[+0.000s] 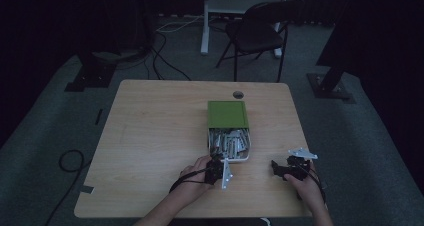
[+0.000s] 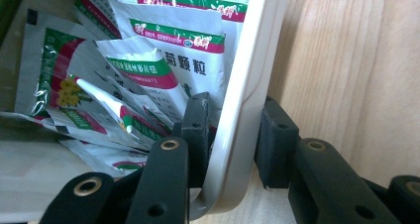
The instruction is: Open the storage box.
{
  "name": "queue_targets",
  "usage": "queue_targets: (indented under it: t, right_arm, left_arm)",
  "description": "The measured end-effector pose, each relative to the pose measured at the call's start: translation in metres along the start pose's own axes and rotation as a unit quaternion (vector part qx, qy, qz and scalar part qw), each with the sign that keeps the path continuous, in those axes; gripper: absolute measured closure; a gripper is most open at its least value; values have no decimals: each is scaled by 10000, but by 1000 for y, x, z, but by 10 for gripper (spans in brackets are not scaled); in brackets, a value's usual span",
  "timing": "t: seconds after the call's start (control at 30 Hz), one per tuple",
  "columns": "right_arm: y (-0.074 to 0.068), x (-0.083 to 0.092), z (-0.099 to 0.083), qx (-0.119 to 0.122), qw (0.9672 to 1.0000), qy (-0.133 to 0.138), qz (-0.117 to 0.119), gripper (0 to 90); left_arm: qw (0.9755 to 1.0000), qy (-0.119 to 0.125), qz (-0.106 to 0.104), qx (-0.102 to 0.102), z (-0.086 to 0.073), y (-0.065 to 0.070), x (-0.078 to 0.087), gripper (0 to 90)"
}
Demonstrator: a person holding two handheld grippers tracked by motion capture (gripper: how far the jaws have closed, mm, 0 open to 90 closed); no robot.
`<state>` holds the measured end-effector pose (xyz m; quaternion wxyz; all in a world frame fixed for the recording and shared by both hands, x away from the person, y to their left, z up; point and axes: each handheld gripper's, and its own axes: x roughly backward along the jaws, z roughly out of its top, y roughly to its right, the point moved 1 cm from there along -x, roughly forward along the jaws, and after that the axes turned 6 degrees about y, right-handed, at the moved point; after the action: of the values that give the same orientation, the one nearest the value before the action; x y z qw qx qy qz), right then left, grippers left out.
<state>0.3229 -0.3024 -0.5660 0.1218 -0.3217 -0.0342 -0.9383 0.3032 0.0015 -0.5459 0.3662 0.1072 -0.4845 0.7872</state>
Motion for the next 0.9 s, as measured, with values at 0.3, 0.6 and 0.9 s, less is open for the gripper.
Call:
queue_targets:
  t: [0.3, 0.6, 0.9]
  right_arm:
    - [0, 0, 0, 1, 10000, 0, 0, 109]
    - [0, 0, 0, 2, 10000, -2, -1, 109]
    - [0, 0, 0, 4, 10000, -1, -1, 109]
  left_arm:
    - [10000, 15, -65, -1, 2, 7, 7, 710]
    - [9999, 20, -166, 31, 2, 19, 17, 712]
    - [9996, 72, -235, 116, 4, 26, 26, 712]
